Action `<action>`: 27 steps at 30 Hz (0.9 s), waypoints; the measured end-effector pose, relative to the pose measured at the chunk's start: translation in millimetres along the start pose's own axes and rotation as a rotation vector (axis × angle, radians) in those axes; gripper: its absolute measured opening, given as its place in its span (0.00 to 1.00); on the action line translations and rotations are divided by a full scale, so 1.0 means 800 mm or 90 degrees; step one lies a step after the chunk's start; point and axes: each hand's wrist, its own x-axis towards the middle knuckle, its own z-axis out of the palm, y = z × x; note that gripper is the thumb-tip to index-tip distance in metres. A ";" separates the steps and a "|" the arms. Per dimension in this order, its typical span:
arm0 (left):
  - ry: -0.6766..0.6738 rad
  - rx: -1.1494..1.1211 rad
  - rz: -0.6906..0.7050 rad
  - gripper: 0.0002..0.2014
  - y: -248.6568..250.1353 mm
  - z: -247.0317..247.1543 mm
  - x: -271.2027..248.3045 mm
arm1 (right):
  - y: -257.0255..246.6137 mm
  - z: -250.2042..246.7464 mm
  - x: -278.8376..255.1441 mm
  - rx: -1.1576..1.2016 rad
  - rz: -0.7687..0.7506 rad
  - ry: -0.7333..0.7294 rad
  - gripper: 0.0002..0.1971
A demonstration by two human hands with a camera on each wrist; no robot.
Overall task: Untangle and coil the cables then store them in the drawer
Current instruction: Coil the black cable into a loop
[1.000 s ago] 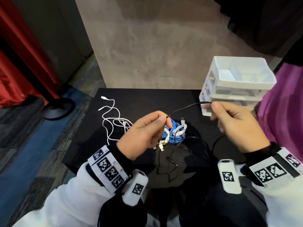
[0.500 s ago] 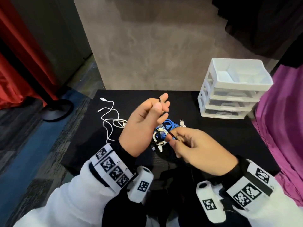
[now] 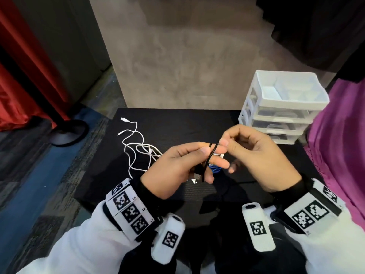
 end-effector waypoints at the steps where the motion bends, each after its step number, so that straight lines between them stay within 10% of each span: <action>1: -0.012 -0.031 -0.006 0.18 -0.002 0.000 -0.001 | 0.001 0.002 0.000 0.060 0.018 -0.020 0.12; 11: -0.059 -0.117 -0.017 0.11 -0.011 0.003 -0.005 | -0.004 0.007 -0.001 0.227 0.058 -0.206 0.07; 22: 0.312 0.454 0.158 0.06 -0.041 -0.013 0.012 | 0.007 0.031 0.002 0.137 0.060 -0.081 0.05; 27: 0.242 0.488 0.179 0.07 -0.042 -0.013 0.009 | 0.010 0.026 0.005 0.060 0.026 -0.087 0.04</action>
